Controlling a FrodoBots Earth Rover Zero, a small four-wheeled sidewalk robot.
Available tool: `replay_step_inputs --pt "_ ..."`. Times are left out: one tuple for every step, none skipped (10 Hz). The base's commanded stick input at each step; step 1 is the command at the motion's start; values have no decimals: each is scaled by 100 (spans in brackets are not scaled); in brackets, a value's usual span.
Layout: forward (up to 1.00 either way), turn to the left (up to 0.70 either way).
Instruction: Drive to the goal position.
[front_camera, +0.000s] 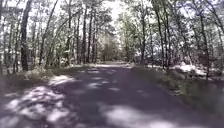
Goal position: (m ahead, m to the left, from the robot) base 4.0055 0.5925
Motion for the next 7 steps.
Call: replay_step_inputs --pt "45 0" --pt "45 0" --pt "45 0" --pt "45 0" --pt "45 0" --pt "45 0" --pt "45 0"
